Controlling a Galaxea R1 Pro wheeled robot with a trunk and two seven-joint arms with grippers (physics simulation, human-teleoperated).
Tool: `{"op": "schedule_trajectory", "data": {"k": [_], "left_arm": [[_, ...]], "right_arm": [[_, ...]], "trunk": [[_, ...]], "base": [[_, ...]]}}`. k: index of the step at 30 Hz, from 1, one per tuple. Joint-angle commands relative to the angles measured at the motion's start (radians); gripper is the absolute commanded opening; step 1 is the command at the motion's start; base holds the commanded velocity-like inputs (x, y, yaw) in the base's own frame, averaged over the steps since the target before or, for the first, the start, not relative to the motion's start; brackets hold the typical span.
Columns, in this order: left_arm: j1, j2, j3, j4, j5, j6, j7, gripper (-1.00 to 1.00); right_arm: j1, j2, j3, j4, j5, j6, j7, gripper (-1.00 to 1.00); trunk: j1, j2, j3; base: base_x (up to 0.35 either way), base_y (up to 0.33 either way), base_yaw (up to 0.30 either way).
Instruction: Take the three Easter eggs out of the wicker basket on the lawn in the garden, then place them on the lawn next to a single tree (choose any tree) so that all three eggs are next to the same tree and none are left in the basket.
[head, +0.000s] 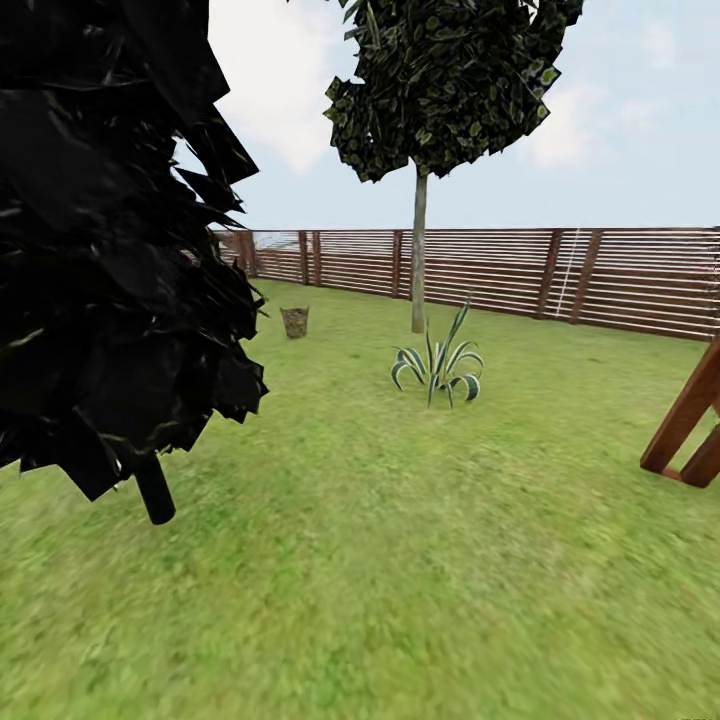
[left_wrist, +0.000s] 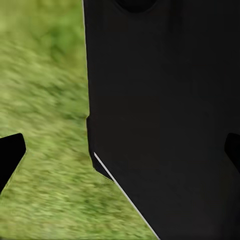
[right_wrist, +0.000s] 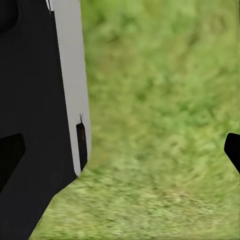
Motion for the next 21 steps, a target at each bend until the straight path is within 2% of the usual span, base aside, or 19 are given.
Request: {"op": "schedule_trajectory", "data": {"k": [1, 13, 16, 21], "left_arm": [[0.001, 0.0, 0.0, -0.002, 0.0, 0.0, -0.001, 1.0], [0.001, 0.0, 0.0, -0.002, 0.0, -0.001, -0.001, 1.0], [0.001, 0.0, 0.0, -0.002, 0.0, -0.002, -0.001, 1.0], [0.001, 0.0, 0.0, -0.002, 0.0, -0.003, -0.001, 1.0]], "right_arm": [[0.0, 0.0, 0.0, 0.0, 0.0, 0.0, 0.0, 1.0], [0.0, 0.0, 0.0, 0.0, 0.0, 0.0, 0.0, 1.0], [0.0, 0.0, -0.001, 0.0, 0.0, 0.0, 0.0, 1.0], [0.0, 0.001, -0.002, 0.0, -0.001, 0.005, -0.002, 1.0]], "trunk": [[0.001, 0.0, -0.001], [0.001, 0.0, -0.001], [0.001, 0.0, -0.001], [0.001, 0.0, -0.001]], "base": [[0.345, 0.0, -0.295], [0.338, 0.0, -0.295], [0.108, 0.0, -0.213], [0.022, 0.0, -0.047]]}}
